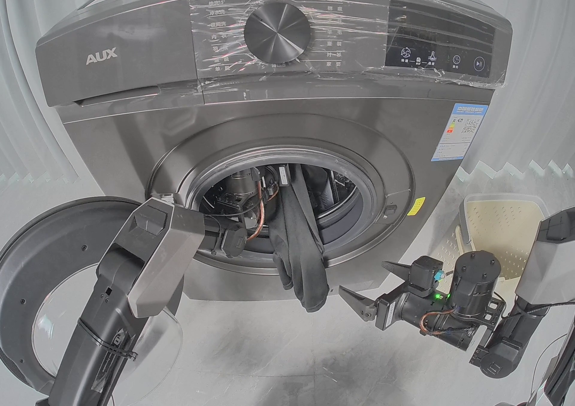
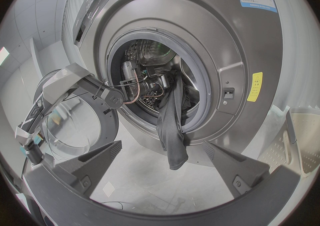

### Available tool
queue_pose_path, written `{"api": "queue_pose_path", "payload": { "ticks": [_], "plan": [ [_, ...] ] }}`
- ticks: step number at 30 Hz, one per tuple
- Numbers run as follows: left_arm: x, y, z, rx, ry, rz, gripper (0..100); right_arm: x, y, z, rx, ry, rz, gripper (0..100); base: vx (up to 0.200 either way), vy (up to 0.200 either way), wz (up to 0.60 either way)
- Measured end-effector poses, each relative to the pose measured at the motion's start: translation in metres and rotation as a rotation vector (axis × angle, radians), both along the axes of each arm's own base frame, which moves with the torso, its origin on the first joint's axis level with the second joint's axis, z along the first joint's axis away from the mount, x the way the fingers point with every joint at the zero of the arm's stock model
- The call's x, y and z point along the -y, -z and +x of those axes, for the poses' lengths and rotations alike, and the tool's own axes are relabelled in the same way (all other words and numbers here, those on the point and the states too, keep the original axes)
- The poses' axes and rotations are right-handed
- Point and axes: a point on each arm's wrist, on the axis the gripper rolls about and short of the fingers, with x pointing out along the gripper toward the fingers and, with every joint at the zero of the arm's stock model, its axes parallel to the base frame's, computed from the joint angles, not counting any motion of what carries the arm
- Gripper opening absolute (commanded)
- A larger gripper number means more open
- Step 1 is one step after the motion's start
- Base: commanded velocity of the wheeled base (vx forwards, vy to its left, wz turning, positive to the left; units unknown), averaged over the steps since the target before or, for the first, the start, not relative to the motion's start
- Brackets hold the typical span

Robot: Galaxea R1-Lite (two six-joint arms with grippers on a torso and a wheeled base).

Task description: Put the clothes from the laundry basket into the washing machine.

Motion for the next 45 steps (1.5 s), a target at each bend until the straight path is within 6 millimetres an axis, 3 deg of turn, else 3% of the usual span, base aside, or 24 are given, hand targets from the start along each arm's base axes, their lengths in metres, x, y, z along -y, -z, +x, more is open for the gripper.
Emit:
{"api": "queue_pose_path", "payload": {
  "ticks": [2, 3, 9, 15, 22, 29, 34, 45],
  "plan": [
    [0.0, 0.001, 0.0, -0.004, -0.001, 0.002, 0, 0.0, 0.0, 0.0, -0.001, 0.0, -0.001, 100, 0.0, 0.0, 0.0],
    [0.002, 0.002, 0.0, -0.007, 0.002, 0.003, 100, 0.0, 0.0, 0.0, -0.001, 0.0, -0.001, 100, 0.0, 0.0, 0.0],
    [0.011, 0.006, -0.006, -0.021, 0.023, 0.005, 100, 0.0, 0.001, 0.0, -0.002, 0.001, -0.002, 100, 0.0, 0.0, 0.0],
    [0.019, 0.027, -0.024, -0.129, 0.056, 0.06, 100, 0.0, 0.001, 0.0, -0.002, 0.001, -0.002, 100, 0.0, 0.0, 0.0],
    [0.021, 0.049, -0.064, -0.316, 0.125, 0.167, 100, 0.0, 0.001, 0.0, -0.003, 0.002, -0.002, 100, 0.0, 0.0, 0.0],
    [0.017, 0.047, -0.099, -0.408, 0.204, 0.227, 100, 0.0, 0.001, 0.0, -0.002, 0.0, -0.001, 100, 0.0, 0.0, 0.0],
    [0.02, 0.046, -0.102, -0.397, 0.225, 0.225, 100, 0.0, 0.0, 0.0, 0.0, 0.001, 0.0, 100, 0.0, 0.0, 0.0],
    [0.025, 0.062, -0.087, -0.382, 0.221, 0.215, 100, 0.0, -0.001, 0.0, 0.003, 0.0, 0.002, 100, 0.0, 0.0, 0.0]
  ]
}}
